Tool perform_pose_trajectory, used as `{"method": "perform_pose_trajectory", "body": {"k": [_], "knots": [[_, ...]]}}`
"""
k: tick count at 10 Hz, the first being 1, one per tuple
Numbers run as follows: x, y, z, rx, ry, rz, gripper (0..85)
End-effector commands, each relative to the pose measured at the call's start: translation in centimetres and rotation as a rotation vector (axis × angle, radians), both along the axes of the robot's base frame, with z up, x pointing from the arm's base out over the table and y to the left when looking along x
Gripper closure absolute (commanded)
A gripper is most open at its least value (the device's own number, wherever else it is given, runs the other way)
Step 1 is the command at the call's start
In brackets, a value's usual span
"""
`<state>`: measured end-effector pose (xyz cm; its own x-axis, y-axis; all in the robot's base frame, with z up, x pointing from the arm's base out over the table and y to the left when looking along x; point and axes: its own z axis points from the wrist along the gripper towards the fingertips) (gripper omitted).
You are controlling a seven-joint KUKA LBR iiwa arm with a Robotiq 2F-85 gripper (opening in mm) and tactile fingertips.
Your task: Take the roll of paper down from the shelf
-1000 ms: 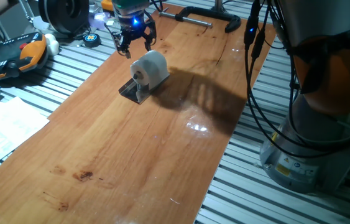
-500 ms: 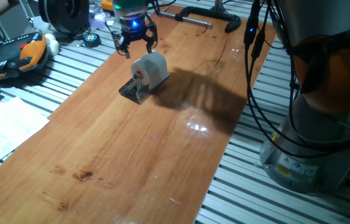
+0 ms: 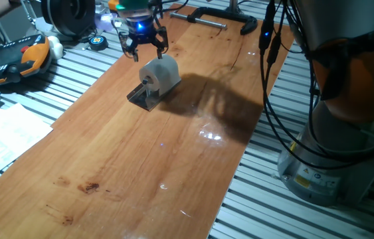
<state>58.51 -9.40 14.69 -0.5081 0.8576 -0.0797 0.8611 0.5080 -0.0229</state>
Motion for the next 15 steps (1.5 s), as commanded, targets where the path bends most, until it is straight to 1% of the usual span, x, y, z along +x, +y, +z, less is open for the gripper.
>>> {"method": "perform_pose_trajectory", "body": {"k": [1,3,4,5,8,9,11,12,14,15], "knots": [[0.02,0.0,-0.1,0.000,-0.003,-0.866,12.3],[-0.10,-0.3,-0.4,0.005,-0.011,-0.872,12.3],[-0.28,-0.7,-0.8,0.019,-0.011,-0.870,12.7],[-0.38,-0.9,-1.0,0.031,-0.006,-0.868,13.7],[-0.44,-0.8,-0.9,0.029,0.011,-0.894,16.0],[-0.45,-0.9,-0.9,0.031,0.013,-0.906,17.0],[-0.49,-0.9,-1.0,0.038,0.030,-0.914,22.3],[-0.49,-0.8,-1.0,0.036,0.031,-0.917,22.7],[-0.52,-0.7,-1.1,0.040,0.043,-0.925,22.0],[-0.58,-0.7,-1.3,0.042,0.044,-0.927,21.3]]}}
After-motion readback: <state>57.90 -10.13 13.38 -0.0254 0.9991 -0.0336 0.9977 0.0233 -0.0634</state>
